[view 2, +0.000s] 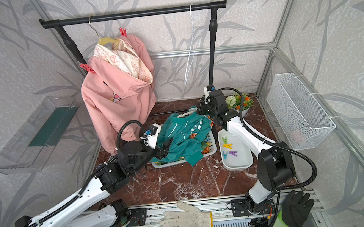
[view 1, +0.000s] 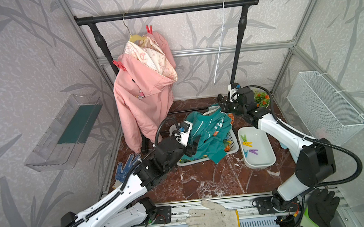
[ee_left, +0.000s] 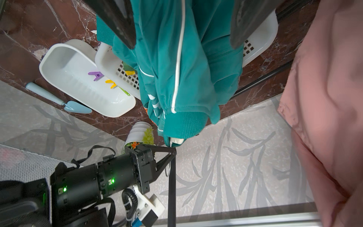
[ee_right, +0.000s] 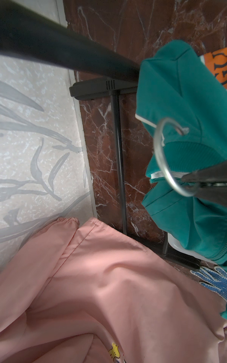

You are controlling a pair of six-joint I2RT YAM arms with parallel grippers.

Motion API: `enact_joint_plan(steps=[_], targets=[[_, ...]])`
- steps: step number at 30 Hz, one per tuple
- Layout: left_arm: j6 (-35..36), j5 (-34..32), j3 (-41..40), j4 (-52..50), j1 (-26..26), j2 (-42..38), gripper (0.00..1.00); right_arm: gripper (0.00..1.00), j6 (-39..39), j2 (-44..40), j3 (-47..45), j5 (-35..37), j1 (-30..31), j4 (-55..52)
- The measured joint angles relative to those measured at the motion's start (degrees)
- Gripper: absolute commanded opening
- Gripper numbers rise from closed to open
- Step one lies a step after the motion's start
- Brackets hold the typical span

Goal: Remove the clothespins securing jackets to the hanger
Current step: Remove the jacket from the hanger.

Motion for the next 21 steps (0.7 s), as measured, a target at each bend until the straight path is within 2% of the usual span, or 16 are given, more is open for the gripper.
enact_joint_plan(steps=[2,4,7,10,12,21], targets=[[0.0,0.9,0.8,-0.6,0.4,2.4,0.67,0.00,0.0,0.0,0.0,0.0,0.2,0.0],[-0.1,1.6,1.6,-1.2,1.2,4.5,0.57,0.00,0.2,0.0,0.0,0.0,0.2,0.0],[0.0,3.0,2.5,-1.3,3.0,7.0,0.36,0.00,0.3,0.0,0.0,0.0,0.2,0.0],[0.2,4.0,2.5,-1.4,3.8,7.7,0.10,0.00,0.4,0.0,0.0,0.0,0.2,0.0],[0.6,4.9,2.5,-1.3,4.0,7.4,0.00,0.00,0.3,0.0,0.1,0.2,0.2,-0.1],[0.3,4.4,-1.7,-0.2,4.4,3.8,0.00,0.00,1.5,0.3,1.1,1.0,0.4,-0.7]])
